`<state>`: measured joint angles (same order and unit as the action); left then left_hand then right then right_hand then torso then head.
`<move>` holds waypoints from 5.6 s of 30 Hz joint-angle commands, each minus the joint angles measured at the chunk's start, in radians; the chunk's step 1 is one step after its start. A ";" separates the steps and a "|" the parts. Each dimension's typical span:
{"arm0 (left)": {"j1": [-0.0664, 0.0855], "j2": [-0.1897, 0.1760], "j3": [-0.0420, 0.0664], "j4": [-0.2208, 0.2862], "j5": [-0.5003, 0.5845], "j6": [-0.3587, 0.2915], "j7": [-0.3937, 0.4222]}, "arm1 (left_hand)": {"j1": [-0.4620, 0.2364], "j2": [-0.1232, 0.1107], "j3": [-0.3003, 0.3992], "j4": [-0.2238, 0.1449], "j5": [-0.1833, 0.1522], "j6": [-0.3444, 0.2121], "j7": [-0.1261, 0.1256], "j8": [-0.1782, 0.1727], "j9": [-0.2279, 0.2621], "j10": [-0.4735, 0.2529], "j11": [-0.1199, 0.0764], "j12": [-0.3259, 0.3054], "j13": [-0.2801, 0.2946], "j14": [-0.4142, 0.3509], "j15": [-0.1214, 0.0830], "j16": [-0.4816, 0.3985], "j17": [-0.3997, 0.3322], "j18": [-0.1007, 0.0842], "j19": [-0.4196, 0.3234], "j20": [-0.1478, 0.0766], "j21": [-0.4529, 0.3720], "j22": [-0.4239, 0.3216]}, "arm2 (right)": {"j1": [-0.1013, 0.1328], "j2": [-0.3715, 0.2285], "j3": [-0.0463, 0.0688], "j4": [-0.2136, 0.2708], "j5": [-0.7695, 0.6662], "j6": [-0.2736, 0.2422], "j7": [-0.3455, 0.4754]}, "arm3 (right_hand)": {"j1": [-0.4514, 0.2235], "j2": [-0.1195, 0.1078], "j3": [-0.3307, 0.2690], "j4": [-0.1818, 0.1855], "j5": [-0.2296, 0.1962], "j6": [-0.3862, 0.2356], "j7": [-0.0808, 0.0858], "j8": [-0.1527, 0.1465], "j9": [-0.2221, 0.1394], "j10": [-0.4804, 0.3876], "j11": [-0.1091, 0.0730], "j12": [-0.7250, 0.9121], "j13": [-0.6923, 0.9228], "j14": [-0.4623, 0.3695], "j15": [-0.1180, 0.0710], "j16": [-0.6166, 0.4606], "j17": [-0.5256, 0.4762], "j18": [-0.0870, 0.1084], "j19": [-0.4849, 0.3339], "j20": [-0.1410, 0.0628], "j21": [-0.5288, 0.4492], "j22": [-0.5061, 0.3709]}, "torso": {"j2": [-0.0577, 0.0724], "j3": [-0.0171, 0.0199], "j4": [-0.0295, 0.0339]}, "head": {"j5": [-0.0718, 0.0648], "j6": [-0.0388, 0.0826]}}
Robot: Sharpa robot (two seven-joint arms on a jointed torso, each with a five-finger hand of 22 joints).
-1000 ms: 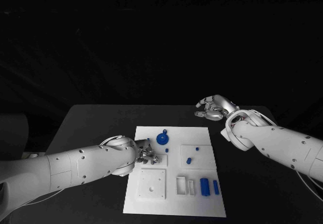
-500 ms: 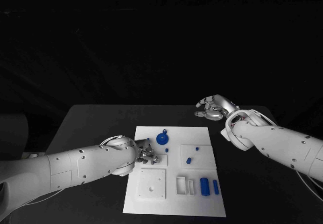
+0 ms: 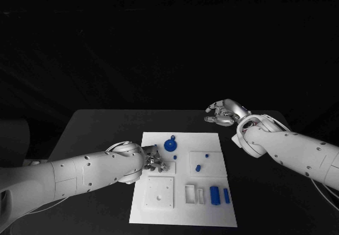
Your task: Assemble the parts on the task board
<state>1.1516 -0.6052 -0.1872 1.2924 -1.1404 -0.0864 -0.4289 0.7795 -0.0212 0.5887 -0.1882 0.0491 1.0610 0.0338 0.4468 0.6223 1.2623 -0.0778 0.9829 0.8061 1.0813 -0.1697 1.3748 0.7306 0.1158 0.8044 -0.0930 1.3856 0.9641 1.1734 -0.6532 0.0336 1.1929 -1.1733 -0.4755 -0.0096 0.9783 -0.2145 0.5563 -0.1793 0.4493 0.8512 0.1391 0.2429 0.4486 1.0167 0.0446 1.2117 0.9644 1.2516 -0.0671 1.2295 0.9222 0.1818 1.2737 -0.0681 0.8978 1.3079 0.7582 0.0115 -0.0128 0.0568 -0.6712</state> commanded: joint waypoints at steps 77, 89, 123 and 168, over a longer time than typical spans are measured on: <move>-0.002 -0.053 0.011 0.049 0.149 0.018 0.037 | 0.023 0.101 0.241 -0.075 0.053 -0.041 0.030 -0.081 -0.046 -0.008 0.030 0.011 -0.021 -0.011 0.018 0.004 -0.018 -0.005 -0.014 -0.149 0.030 -0.040 | -0.006 -0.008 0.000 0.001 -0.005 0.025 0.001 | -0.017 0.001 -0.005 0.007 0.021 -0.016 0.020 0.002 -0.002 -0.003 0.000 0.009 -0.005 0.004 0.000 0.003 -0.002 0.080 0.001 -0.007 -0.007 0.015 | 0.000 -0.0014 0.0008 | 0.000 0.003; -0.002 -0.055 0.017 0.045 0.152 0.020 0.034 | 0.010 0.107 0.248 -0.085 0.057 -0.035 0.028 -0.079 -0.044 -0.006 0.028 0.012 -0.022 -0.010 0.017 0.005 -0.019 -0.004 -0.014 -0.150 0.032 -0.042 | -0.007 -0.008 0.000 0.001 -0.005 0.029 0.000 | -0.016 0.001 -0.005 0.006 0.022 -0.016 0.020 0.002 -0.002 -0.004 0.000 0.010 -0.006 0.004 0.000 0.003 -0.002 0.080 0.001 -0.007 -0.007 0.015 | 0.000 -0.0009 0.0001 | 0.000 0.003; 0.002 -0.088 0.035 0.070 0.177 0.011 0.011 | -0.065 -0.176 0.060 -0.003 -0.001 -0.146 0.062 -0.119 -0.043 -0.070 0.060 -0.011 -0.035 -0.051 0.047 -0.022 -0.036 -0.002 -0.038 -0.123 0.011 -0.074 | -0.007 -0.009 0.000 0.004 -0.018 0.042 0.003 | 0.000 0.004 -0.003 -0.011 0.012 -0.017 0.020 0.004 -0.003 -0.006 0.000 0.012 -0.009 0.003 0.000 0.003 -0.001 0.080 0.000 -0.008 -0.008 0.015 | 0.000 0.0003 -0.0003 | 0.003 0.004; 0.000 -0.004 0.026 -0.006 0.075 0.051 -0.027 | -0.053 -0.031 -0.014 -0.012 0.000 0.012 0.002 -0.032 0.022 -0.006 0.003 0.010 -0.037 -0.015 -0.005 0.015 -0.030 0.019 -0.025 -0.148 0.055 -0.084 | -0.007 -0.009 -0.001 0.006 -0.020 0.045 0.001 | -0.003 0.005 -0.004 -0.010 0.013 -0.017 0.020 0.004 -0.003 -0.006 0.000 0.013 -0.011 0.003 0.001 0.003 -0.001 0.080 0.001 -0.007 -0.008 0.016 | 0.000 -0.0002 -0.0006 | -0.001 -0.001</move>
<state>1.1517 -0.6121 -0.1611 1.2873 -1.0575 -0.0407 -0.4560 0.7216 -0.0588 0.5743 -0.1957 0.0532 1.0650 0.0338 0.4116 0.6434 1.2490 -0.0755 0.9916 0.7698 1.0667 -0.1696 1.3864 0.7000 0.1163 0.7755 -0.0858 1.4349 0.8813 1.1665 -0.6623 0.0330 1.1963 -1.1836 -0.4435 -0.0122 0.9704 -0.2146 0.5521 -0.1862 0.4648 0.8460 0.1406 0.2429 0.4468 1.0168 0.0446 1.2195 0.9553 1.2516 -0.0671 1.2295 0.9222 0.1774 1.2749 -0.0693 0.8943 1.3076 0.7585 0.0108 -0.0128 0.0559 -0.6722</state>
